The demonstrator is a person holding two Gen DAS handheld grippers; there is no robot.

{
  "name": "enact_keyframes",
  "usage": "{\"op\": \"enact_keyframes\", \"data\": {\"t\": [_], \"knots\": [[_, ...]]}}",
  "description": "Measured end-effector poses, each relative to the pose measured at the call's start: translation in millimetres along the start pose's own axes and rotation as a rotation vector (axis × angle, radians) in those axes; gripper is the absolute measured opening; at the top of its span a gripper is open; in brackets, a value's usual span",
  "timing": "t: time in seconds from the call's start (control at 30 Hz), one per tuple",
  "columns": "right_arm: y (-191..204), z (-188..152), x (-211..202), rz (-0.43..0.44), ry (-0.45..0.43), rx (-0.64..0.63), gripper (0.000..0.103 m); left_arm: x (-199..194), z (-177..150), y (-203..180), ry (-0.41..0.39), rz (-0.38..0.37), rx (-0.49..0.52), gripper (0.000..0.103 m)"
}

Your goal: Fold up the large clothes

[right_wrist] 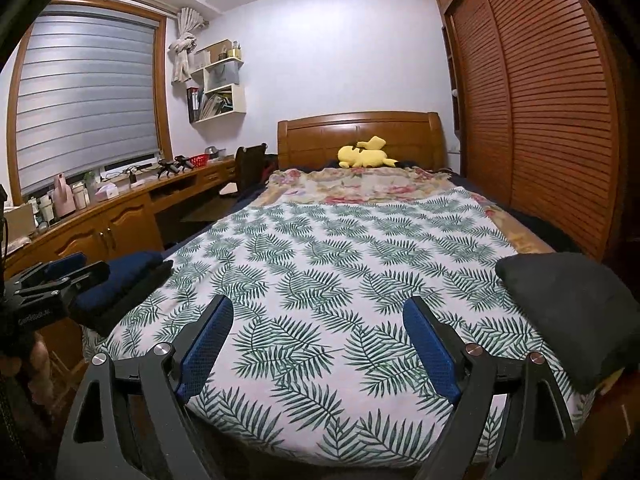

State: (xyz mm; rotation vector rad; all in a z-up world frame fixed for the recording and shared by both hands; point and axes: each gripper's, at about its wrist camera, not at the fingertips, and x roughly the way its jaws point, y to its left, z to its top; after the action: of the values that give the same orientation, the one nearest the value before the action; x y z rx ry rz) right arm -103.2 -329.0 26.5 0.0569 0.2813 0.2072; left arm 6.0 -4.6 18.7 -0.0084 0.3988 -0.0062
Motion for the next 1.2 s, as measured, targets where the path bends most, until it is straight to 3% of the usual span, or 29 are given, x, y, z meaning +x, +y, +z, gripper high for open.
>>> {"op": "enact_keyframes", "data": {"t": [1.2], "knots": [[-12,0,2,0.0,-0.026,0.014,0.088,-13,6,-11,-0.026,-0.02,0.019,0.08]]}}
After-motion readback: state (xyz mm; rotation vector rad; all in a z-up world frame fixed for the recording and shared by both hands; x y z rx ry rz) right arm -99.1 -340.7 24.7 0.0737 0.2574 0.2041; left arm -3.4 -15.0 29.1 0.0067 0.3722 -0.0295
